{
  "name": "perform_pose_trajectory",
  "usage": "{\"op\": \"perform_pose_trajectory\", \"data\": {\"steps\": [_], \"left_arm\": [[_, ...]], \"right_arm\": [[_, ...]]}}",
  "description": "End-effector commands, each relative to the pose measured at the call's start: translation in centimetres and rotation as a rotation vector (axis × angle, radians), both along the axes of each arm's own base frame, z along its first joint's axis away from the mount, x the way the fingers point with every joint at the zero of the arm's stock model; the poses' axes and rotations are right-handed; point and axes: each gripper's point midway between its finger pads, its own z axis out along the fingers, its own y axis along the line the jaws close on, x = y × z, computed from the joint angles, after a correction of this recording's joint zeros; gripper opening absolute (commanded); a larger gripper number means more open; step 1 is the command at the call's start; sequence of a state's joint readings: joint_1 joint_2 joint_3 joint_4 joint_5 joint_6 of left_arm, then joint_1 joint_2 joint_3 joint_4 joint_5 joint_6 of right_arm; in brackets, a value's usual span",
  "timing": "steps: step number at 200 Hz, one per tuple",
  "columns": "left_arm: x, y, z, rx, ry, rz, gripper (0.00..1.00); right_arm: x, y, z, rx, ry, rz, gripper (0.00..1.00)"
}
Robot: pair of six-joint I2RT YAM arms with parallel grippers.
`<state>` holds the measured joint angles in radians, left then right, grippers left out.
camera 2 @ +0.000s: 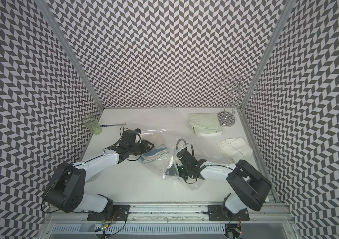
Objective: Place the folded towel into the vacuum bag
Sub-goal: Place the towel in the vacuum bag.
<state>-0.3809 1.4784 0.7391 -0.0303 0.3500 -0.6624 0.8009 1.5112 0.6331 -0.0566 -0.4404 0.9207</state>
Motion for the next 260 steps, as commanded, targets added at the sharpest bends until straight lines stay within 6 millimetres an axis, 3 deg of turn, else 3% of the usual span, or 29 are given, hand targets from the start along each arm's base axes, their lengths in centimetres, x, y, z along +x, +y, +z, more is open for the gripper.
{"op": "perform_pose_trajectory", "data": {"steps": [1,25,56,93,128,186,224,241,260], "left_arm": [[1.4,0.4,-1.7,-0.014,0.002,0.062,0.39],[1.5,1.5,-5.9,0.039,0.103,0.112,0.39],[2.0,3.9,-10.6,0.084,0.205,0.205,0.4],[3.9,4.8,-12.9,0.097,0.244,0.258,0.41],[5.9,6.0,-13.2,0.142,0.233,0.277,0.41],[5.4,7.9,-12.3,0.213,0.208,0.282,0.43],[5.5,9.3,-12.1,0.232,0.21,0.301,0.45],[5.8,9.5,-11.0,0.232,0.198,0.299,0.45],[6.4,8.0,-6.9,0.2,0.129,0.264,0.46]], "right_arm": [[1.1,0.0,1.2,-0.013,-0.062,0.009,0.72],[0.6,-1.0,1.7,-0.047,-0.077,0.026,0.71],[0.6,-3.9,2.8,-0.121,-0.122,0.005,0.72],[1.3,-6.6,5.9,-0.213,-0.22,-0.034,0.72],[1.5,-8.4,9.0,-0.26,-0.289,-0.042,0.72],[4.8,-11.2,22.4,-0.259,-0.545,-0.149,0.67],[7.5,-10.1,28.6,-0.202,-0.65,-0.152,0.64],[9.4,-9.3,29.4,-0.196,-0.684,-0.153,0.62],[12.0,-7.8,26.9,-0.205,-0.675,-0.128,0.6]]}}
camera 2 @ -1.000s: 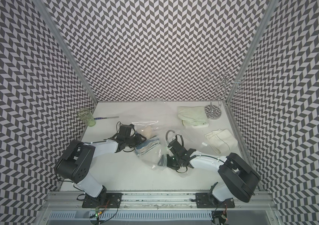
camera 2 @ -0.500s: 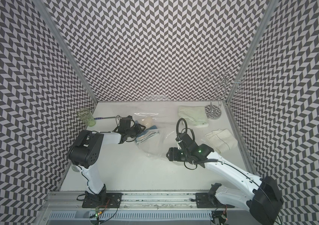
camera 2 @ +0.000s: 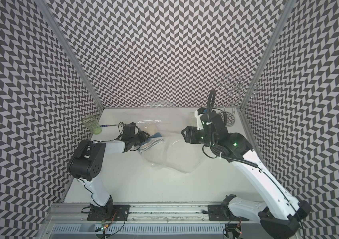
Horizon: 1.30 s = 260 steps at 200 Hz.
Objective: Place the folded towel into the vacuum bag
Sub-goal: Place the towel in the vacuum bag, then adjust the vacuum bag at the center of the board.
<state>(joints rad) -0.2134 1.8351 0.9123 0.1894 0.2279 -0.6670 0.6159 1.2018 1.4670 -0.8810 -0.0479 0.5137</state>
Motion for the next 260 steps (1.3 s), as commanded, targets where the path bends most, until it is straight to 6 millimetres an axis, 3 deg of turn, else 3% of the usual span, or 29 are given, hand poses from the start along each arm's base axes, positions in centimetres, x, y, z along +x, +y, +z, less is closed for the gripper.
{"op": "perform_pose_trajectory", "data": {"steps": [1,13,28,48,68,97,122,154,190,226,244,260], "left_arm": [[-4.6,1.7,-2.2,0.109,0.198,0.012,0.46],[-4.6,0.0,1.4,0.114,0.135,-0.032,0.48],[-5.5,-3.5,5.8,0.105,0.059,-0.125,0.48],[-8.5,-8.4,9.0,0.065,-0.007,-0.25,0.48],[-12.4,-10.9,7.7,-0.03,0.033,-0.332,0.48],[-15.9,-10.7,4.4,-0.063,0.116,-0.363,0.47],[-16.5,-9.0,2.4,-0.051,0.148,-0.328,0.47],[-16.1,-6.2,-0.2,-0.047,0.193,-0.251,0.47],[-14.5,-3.2,-1.5,-0.014,0.204,-0.163,0.48],[-12.5,-1.4,0.3,0.016,0.165,-0.118,0.48],[-12.2,-2.0,2.3,0.0,0.136,-0.142,0.48],[-12.6,-3.4,4.8,-0.009,0.095,-0.187,0.48]], "right_arm": [[3.0,1.3,-3.0,-0.06,0.008,0.029,0.59],[5.0,2.2,-4.4,-0.064,0.012,0.036,0.58],[7.6,3.5,-6.2,-0.075,0.023,0.048,0.57],[10.0,4.6,-10.1,-0.118,0.093,0.062,0.53],[9.8,4.5,-15.6,-0.166,0.214,0.089,0.5],[6.6,3.0,-21.8,-0.18,0.318,0.089,0.49],[3.5,2.1,-26.1,-0.174,0.401,0.093,0.48],[1.1,1.7,-29.8,-0.174,0.472,0.076,0.46],[-1.4,4.7,-30.6,-0.152,0.494,0.128,0.44],[-3.7,8.2,-29.9,-0.106,0.516,0.217,0.42],[-1.9,6.8,-27.5,-0.138,0.46,0.174,0.41],[0.2,3.6,-24.5,-0.135,0.414,0.084,0.42]]}}
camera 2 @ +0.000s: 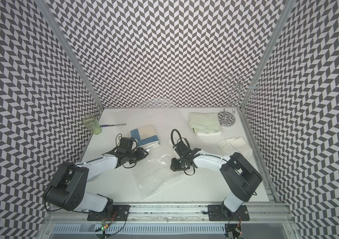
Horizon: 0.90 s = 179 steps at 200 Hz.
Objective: Place the folded towel into the vacuum bag
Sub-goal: Adjust the vacuum bag at the center of the board, then pick up the towel from the center of the board.
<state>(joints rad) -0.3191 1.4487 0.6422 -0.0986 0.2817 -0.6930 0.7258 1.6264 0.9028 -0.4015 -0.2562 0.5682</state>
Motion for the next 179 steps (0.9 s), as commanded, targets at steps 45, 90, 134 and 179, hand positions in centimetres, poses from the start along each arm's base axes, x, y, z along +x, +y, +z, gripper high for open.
{"op": "perform_pose_trajectory", "data": {"steps": [45,90,134,179], "left_arm": [[-0.4,-5.6,12.9,0.008,-0.298,-0.194,0.51],[0.7,-7.1,18.0,0.296,-0.488,-0.231,0.57],[3.1,-3.6,23.3,0.436,-0.677,-0.044,0.72],[3.4,-2.9,24.5,0.309,-0.705,-0.052,0.97]], "right_arm": [[5.3,-18.1,7.5,-0.105,-0.201,-0.596,0.62],[4.4,-31.3,7.7,-0.142,-0.231,-1.044,0.95],[4.6,-39.9,6.0,-0.188,-0.221,-1.311,1.0],[6.4,-41.5,2.3,-0.075,-0.109,-1.343,0.96]]}}
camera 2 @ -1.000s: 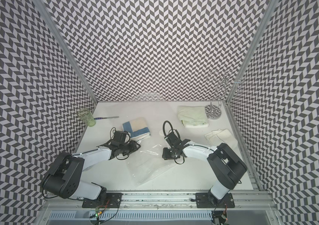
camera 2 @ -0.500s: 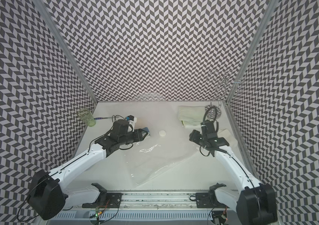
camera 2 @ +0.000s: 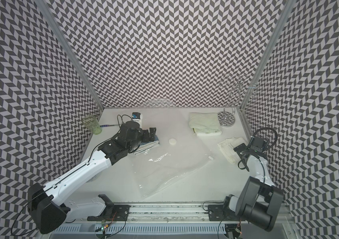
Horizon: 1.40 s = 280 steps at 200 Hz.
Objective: Place the folded towel into the vacuum bag
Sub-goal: Pick up the towel from the center of the board, then place the towel in the vacuum bag.
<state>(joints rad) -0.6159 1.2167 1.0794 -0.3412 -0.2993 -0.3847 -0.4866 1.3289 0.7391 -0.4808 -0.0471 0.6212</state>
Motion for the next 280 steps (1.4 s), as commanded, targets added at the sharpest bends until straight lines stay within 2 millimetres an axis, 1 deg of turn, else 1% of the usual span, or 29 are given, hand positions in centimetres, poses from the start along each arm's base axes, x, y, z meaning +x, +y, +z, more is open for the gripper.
{"op": "perform_pose_trajectory", "data": {"steps": [1,24,39,64,69,77,93,104,115,125,140,156,171,187,193,194,210,219,222,227,234,235,236,242,248,254,261,273,280], "left_arm": [[0.1,-0.1,1.9,-0.043,-0.057,-0.045,0.97],[-0.5,-1.9,1.5,-0.097,-0.033,-0.141,0.91],[-1.1,-2.7,1.2,-0.133,-0.022,-0.188,0.88],[-1.6,-3.3,0.9,-0.159,-0.014,-0.227,0.85],[-1.6,-3.3,1.0,-0.16,-0.016,-0.229,0.84],[-1.6,-3.2,1.1,-0.183,-0.007,-0.215,0.82],[-1.6,-2.9,1.4,-0.212,-0.004,-0.215,0.75],[-1.5,-2.7,1.8,-0.231,-0.001,-0.227,0.71],[-1.4,-2.4,2.1,-0.243,0.008,-0.234,0.7],[-1.4,-2.4,2.4,-0.25,0.012,-0.247,0.7],[-1.5,-2.5,2.8,-0.255,0.018,-0.269,0.7],[-1.7,-2.6,3.3,-0.266,0.026,-0.284,0.7],[-1.8,-2.4,3.7,-0.278,0.025,-0.285,0.7],[-2.0,-2.1,4.1,-0.285,0.022,-0.281,0.7],[-1.9,-1.9,4.2,-0.286,0.022,-0.276,0.7],[-1.9,-1.9,4.2,-0.285,0.023,-0.275,0.7],[-1.8,-1.3,4.4,-0.285,0.022,-0.259,0.7],[-1.6,-0.8,4.5,-0.288,0.023,-0.245,0.7],[-1.6,-0.7,4.5,-0.288,0.023,-0.241,0.7],[-1.5,-0.4,4.6,-0.289,0.022,-0.232,0.7],[-1.3,0.1,4.6,-0.289,0.025,-0.218,0.7],[-1.3,0.2,4.6,-0.288,0.026,-0.215,0.7],[-1.3,0.3,4.6,-0.288,0.026,-0.213,0.7],[-1.1,0.7,4.7,-0.288,0.026,-0.2,0.7],[-1.1,1.1,4.7,-0.289,0.027,-0.188,0.7],[-1.0,1.6,4.9,-0.292,0.025,-0.177,0.69],[-1.0,1.9,4.9,-0.293,0.024,-0.172,0.69],[-1.0,2.0,4.7,-0.294,0.028,-0.172,0.69],[-1.0,1.9,4.4,-0.298,0.036,-0.177,0.69]], "right_arm": [[2.7,-0.4,-0.3,0.048,-0.082,0.015,0.96],[3.6,0.2,-2.3,0.108,-0.132,-0.008,0.89],[4.1,0.2,-2.7,0.113,-0.158,-0.009,0.85],[4.5,-0.1,-3.6,0.122,-0.144,-0.014,0.77],[4.5,-0.1,-3.8,0.125,-0.137,-0.014,0.74],[4.5,-0.1,-4.0,0.126,-0.134,-0.012,0.65],[4.6,0.1,-3.8,0.127,-0.145,-0.003,0.43],[4.8,0.2,-2.8,0.118,-0.171,0.01,0.32],[5.1,0.3,-1.4,0.095,-0.195,0.025,0.24],[5.2,0.5,0.1,0.061,-0.211,0.043,0.2],[5.5,1.5,2.8,0.005,-0.233,0.086,0.14],[5.9,3.3,5.9,-0.078,-0.255,0.155,0.09],[6.3,5.9,9.4,-0.145,-0.284,0.229,0.05],[7.2,9.9,14.1,-0.205,-0.341,0.35,0.02],[7.5,12.2,15.6,-0.217,-0.354,0.418,0.02],[7.3,12.6,15.2,-0.214,-0.337,0.431,0.02],[7.7,19.7,18.1,-0.186,-0.374,0.647,0.01],[7.3,25.4,19.2,-0.122,-0.406,0.828,0.01],[7.2,27.0,19.4,-0.1,-0.414,0.878,0.01],[6.4,30.3,19.6,-0.039,-0.426,0.982,0.01],[5.3,34.1,20.1,0.039,-0.443,1.099,0.01],[5.1,35.0,20.3,0.061,-0.451,1.128,0.01],[5.1,35.0,20.3,0.061,-0.451,1.128,0.01],[3.7,38.3,20.7,0.138,-0.473,1.237,0.01],[2.4,40.5,20.9,0.217,-0.482,1.31,0.01],[1.3,42.2,21.0,0.297,-0.494,1.368,0.01],[0.4,43.3,20.9,0.365,-0.513,1.418,0.01],[-0.2,43.5,18.6,0.406,-0.492,1.44,0.02],[-0.3,43.1,16.3,0.398,-0.457,1.443,0.04]]}}
